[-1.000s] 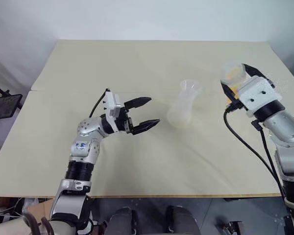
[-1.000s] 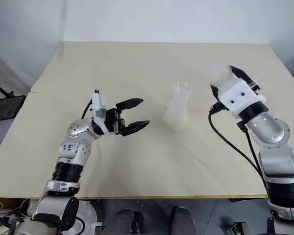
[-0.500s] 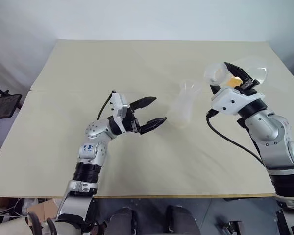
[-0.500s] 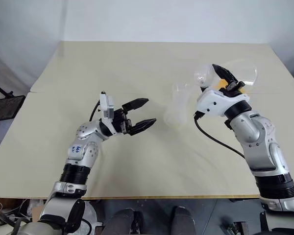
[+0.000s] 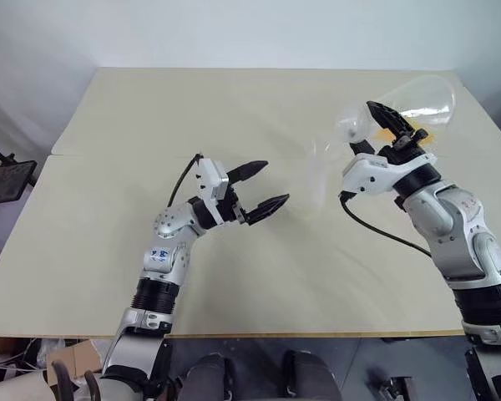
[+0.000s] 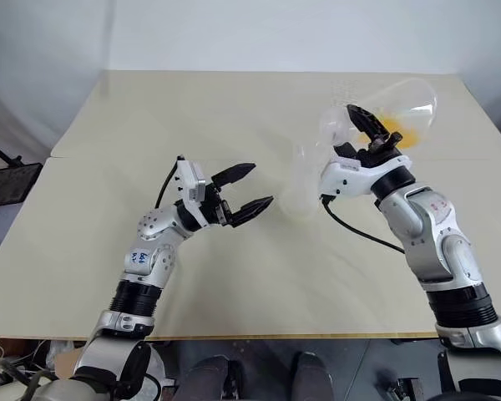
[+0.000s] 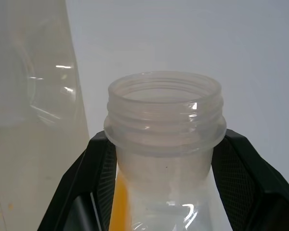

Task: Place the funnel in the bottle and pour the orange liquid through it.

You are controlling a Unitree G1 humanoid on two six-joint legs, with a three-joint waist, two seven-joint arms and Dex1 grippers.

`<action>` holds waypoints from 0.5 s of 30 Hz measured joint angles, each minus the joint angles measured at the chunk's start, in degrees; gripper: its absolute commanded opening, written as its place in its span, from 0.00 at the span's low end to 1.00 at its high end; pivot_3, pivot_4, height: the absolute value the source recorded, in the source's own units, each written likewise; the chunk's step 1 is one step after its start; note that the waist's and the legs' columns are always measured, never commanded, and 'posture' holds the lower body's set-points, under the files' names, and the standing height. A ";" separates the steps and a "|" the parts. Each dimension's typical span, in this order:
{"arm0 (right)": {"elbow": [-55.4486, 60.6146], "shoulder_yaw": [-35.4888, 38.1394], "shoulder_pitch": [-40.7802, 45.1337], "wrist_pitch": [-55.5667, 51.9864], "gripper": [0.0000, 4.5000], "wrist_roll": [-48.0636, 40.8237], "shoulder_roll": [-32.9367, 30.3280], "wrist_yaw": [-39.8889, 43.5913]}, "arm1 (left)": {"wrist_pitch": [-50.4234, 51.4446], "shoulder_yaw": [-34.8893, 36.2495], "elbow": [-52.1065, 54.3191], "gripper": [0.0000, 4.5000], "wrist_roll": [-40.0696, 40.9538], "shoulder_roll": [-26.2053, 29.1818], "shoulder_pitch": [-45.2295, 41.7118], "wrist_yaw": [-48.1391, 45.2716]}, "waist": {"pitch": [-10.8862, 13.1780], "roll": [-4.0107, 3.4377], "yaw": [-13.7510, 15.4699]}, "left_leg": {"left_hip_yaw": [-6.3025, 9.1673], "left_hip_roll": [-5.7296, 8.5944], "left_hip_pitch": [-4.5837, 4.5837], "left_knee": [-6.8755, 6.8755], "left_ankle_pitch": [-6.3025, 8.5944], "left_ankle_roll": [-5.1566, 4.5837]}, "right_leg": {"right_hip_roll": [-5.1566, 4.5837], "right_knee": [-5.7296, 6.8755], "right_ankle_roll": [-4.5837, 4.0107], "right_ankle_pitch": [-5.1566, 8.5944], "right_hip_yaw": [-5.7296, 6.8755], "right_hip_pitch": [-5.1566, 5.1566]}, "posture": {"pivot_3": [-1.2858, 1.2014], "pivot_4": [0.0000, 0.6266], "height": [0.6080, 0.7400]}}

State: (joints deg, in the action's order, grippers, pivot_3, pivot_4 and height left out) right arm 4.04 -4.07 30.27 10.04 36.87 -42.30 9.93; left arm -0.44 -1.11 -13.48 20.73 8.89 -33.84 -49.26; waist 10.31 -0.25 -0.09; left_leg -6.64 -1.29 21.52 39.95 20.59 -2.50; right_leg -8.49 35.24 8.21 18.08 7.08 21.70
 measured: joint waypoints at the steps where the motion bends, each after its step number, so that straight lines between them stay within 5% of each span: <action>1: -0.13 -0.13 0.02 0.19 0.54 0.46 -0.07 -0.07 | -0.13 -0.05 0.17 1.00 -0.26 -0.07 0.46 0.22 | 0.00 0.00 -0.01 | 0.00 0.00 0.00 0.00 0.00 0.00 | 0.00 0.00 0.00 0.00 0.00 0.00 | 0.52 0.24 1.00; 15: -2.64 -0.94 2.59 3.67 0.54 8.25 -1.24 -2.36 | -0.04 -1.02 1.80 1.00 -0.86 -0.24 2.07 1.76 | 0.00 0.00 -0.03 | -0.01 -0.05 0.03 -0.01 -0.01 0.01 | 0.03 -0.11 0.00 0.00 0.02 -0.01 | 0.52 0.24 1.00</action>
State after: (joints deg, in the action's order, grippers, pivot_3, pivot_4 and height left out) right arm 1.40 -5.01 32.86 13.71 45.11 -43.53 7.56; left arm -0.48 -2.13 -11.68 19.87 8.65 -31.77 -47.50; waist 10.31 -0.25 -0.11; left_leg -6.65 -1.34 21.56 39.94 20.58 -2.49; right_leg -8.46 35.14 8.21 18.08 7.11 21.69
